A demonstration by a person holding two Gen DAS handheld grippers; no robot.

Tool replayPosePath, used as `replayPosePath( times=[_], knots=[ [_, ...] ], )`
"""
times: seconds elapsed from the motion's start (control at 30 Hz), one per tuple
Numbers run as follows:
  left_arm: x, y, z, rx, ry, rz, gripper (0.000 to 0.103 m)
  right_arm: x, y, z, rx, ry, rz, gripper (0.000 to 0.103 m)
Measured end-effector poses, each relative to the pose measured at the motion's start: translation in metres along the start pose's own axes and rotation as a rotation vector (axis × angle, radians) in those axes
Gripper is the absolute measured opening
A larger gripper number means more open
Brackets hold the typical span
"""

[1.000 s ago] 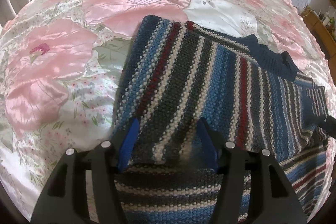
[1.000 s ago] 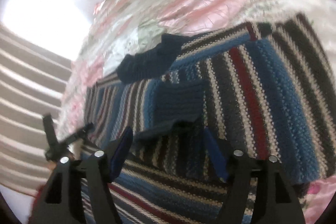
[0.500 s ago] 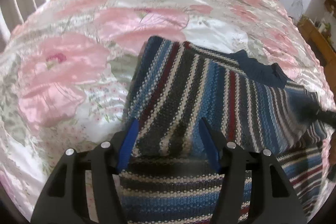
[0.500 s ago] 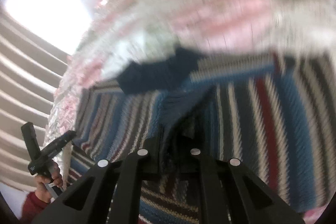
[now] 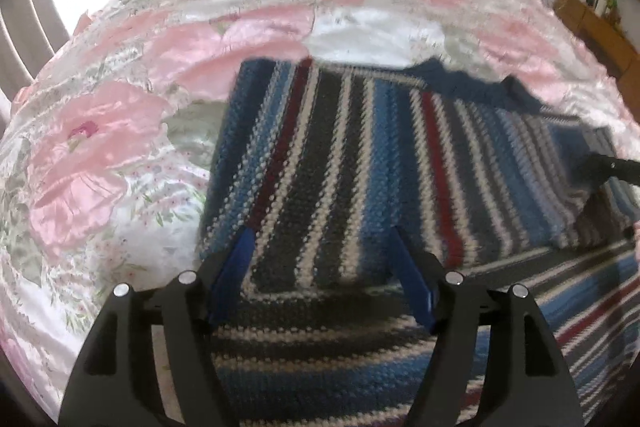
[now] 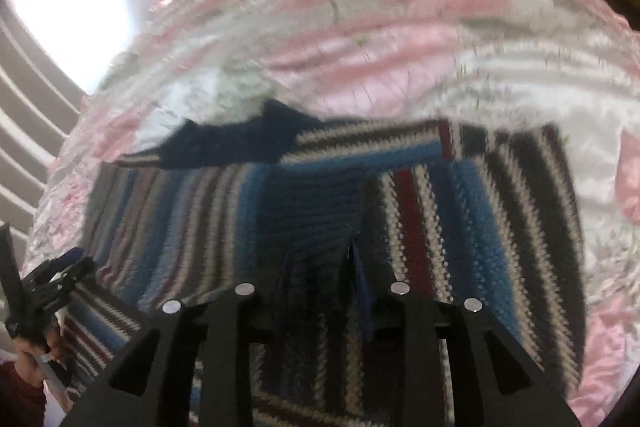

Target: Fold small clothes

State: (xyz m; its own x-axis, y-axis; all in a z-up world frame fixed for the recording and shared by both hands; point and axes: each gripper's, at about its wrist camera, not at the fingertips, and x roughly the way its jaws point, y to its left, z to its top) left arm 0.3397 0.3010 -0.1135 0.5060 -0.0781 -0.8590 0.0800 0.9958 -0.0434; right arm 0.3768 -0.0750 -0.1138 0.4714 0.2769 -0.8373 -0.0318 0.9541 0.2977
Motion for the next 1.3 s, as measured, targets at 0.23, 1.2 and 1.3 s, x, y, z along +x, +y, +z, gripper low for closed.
replayPosePath(
  times=[0.23, 1.2, 1.3],
  knots=[
    [-0.002, -0.022, 0.004, 0.030, -0.008, -0.044, 0.071, 0.002, 0.017, -0.001, -0.018, 0.046, 0.123, 0.033],
    [-0.131, 0.024, -0.168, 0.022, 0.223, 0.024, 0.081, -0.162, -0.007, -0.209, 0.003, 0.164, 0.059, 0.056],
    [-0.140, 0.025, -0.202, -0.018, 0.275, -0.008, 0.083, -0.175, -0.004, -0.241, 0.020, 0.187, 0.056, 0.058]
  ],
)
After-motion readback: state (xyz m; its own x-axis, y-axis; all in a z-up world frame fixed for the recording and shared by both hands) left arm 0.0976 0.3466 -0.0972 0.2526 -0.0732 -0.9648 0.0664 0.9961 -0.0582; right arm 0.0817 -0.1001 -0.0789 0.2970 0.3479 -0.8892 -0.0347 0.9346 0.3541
